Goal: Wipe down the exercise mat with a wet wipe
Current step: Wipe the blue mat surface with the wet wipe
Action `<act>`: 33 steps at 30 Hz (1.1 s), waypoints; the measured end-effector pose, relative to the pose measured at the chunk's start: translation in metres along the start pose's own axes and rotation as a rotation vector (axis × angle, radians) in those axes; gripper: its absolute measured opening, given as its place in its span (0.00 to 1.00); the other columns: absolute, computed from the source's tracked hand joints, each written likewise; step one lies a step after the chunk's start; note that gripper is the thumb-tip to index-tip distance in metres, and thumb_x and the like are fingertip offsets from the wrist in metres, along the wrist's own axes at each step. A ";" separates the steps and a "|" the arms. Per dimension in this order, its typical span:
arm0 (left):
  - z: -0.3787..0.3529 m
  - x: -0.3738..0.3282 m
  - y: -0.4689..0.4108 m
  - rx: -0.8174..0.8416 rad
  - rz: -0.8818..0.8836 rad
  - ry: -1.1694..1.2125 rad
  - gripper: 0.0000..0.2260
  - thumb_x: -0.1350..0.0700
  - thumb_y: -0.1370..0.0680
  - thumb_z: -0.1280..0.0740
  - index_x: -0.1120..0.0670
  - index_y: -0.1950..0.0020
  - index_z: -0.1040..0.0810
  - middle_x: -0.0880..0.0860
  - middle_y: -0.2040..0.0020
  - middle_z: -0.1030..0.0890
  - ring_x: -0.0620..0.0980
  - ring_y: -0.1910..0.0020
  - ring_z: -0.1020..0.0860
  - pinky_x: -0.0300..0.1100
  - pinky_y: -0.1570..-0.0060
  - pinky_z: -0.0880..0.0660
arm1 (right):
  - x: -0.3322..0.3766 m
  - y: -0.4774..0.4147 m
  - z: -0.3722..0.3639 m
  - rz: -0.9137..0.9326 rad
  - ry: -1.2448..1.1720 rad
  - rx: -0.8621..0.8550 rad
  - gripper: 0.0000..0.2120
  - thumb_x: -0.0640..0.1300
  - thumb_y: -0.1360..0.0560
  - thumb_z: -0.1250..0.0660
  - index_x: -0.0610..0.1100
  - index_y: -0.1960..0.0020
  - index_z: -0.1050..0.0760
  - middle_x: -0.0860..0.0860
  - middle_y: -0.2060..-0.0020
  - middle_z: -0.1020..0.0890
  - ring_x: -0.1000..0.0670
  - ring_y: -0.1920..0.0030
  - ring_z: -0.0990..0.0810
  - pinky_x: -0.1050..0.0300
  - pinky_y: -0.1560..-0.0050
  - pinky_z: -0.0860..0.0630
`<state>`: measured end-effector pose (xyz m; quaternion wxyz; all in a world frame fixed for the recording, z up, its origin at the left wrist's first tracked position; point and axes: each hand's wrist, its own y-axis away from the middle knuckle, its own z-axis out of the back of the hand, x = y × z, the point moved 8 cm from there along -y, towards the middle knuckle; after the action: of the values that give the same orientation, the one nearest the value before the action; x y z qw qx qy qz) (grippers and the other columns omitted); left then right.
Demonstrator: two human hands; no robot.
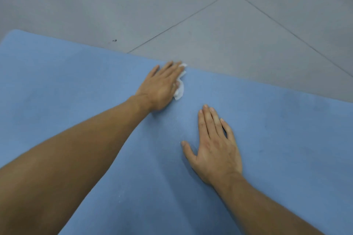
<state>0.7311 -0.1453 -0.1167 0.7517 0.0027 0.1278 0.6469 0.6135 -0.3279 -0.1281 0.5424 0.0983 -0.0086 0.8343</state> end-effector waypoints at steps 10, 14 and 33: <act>-0.018 -0.051 0.031 -0.030 -0.145 0.102 0.25 0.51 0.13 0.48 0.53 0.15 0.50 0.47 0.16 0.51 0.46 0.17 0.55 0.45 0.19 0.57 | 0.000 0.000 0.001 -0.008 -0.017 -0.019 0.42 0.66 0.21 0.47 0.40 0.17 0.48 0.45 0.17 0.48 0.48 0.17 0.51 0.47 0.20 0.48; -0.029 -0.070 0.069 0.029 -0.271 0.112 0.26 0.50 0.13 0.47 0.51 0.15 0.51 0.44 0.15 0.53 0.43 0.18 0.58 0.44 0.19 0.58 | 0.000 -0.001 0.000 -0.019 -0.028 -0.029 0.42 0.66 0.21 0.48 0.41 0.17 0.49 0.46 0.17 0.48 0.49 0.17 0.51 0.47 0.19 0.48; 0.012 0.144 0.093 -0.108 0.433 0.102 0.26 0.49 0.13 0.51 0.56 0.16 0.48 0.51 0.16 0.47 0.53 0.17 0.48 0.53 0.19 0.50 | 0.000 0.000 -0.002 -0.006 0.021 0.008 0.41 0.66 0.20 0.51 0.40 0.16 0.51 0.47 0.16 0.52 0.51 0.17 0.56 0.48 0.19 0.51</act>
<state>0.6621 0.0122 -0.1166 0.5870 -0.0429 0.1275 0.7983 0.6138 -0.3279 -0.1300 0.5444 0.0916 0.0007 0.8338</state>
